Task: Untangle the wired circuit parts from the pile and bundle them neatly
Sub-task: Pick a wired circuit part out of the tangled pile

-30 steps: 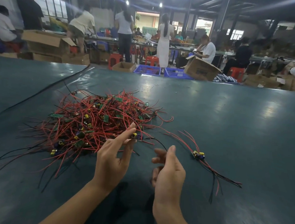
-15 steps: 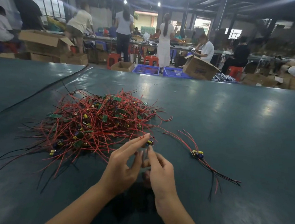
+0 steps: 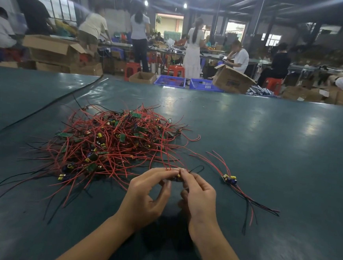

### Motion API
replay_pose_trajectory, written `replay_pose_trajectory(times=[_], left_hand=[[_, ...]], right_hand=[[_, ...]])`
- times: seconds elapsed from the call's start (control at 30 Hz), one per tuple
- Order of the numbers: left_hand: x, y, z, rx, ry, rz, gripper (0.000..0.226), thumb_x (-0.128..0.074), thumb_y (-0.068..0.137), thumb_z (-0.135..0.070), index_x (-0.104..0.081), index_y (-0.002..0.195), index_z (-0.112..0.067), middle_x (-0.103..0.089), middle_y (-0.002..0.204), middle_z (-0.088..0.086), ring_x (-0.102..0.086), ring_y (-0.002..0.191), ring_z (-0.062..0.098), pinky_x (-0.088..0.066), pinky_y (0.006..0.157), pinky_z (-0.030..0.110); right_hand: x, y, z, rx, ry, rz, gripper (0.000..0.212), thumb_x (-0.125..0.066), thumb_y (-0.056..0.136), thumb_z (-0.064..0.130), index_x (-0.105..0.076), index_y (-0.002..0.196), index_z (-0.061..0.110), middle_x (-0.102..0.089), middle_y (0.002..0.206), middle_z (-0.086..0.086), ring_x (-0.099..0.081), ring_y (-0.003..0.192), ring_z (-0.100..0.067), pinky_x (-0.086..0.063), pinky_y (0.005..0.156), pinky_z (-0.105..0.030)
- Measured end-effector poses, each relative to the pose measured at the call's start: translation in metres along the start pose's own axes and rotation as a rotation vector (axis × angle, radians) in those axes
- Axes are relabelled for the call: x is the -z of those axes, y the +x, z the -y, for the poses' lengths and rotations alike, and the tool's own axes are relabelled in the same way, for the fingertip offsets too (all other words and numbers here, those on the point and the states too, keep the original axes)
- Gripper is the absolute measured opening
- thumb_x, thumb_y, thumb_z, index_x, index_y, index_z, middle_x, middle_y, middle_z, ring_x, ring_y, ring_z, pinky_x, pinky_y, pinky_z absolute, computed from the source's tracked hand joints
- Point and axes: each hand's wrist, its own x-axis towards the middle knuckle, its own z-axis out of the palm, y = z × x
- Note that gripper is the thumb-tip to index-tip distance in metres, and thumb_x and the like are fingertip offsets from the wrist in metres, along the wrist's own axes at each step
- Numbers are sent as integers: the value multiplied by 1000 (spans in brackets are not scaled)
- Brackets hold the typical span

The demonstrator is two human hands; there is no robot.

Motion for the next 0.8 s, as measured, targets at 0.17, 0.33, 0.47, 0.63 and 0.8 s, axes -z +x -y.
replay_pose_trajectory(times=[0.17,0.33,0.47,0.63,0.8], left_hand=[[-1,2,1,-7,26,-45,25,-55,90,-10,-71,108,-2,-68,104,2,-65,97,9,-54,81,23],[3,2,1,113,-45,-106,12,-55,89,-20,-62,95,-13,-67,87,-4,-66,76,13,-54,67,29],[5,1,4,231,-69,64,39,-47,94,-39,-64,70,-14,-63,64,-2,-61,60,14,-49,57,38],[4,5,1,517,-328,122,54,-50,87,-55,-71,71,-7,-70,68,10,-67,60,24,-53,61,38],[5,10,-1,663,-481,47,47,-62,77,-54,-73,65,-10,-66,59,10,-62,53,20,-51,57,28]], right_hand=[[0,2,2,19,44,-62,25,-64,93,37,-81,79,26,-45,71,-6,-36,49,-8,-34,47,-24],[2,3,4,40,133,-78,24,-64,92,34,-81,78,23,-47,56,9,-32,42,-5,-28,39,-19],[0,0,3,115,113,36,23,-62,93,32,-81,82,22,-48,63,0,-32,43,-5,-31,39,-18],[-8,-7,-2,208,-15,177,21,-62,92,28,-81,81,26,-72,66,5,-65,55,-2,-48,51,-12],[-10,-6,-4,230,-66,186,22,-62,93,25,-81,82,31,-77,79,-2,-73,75,-12,-56,65,-20]])
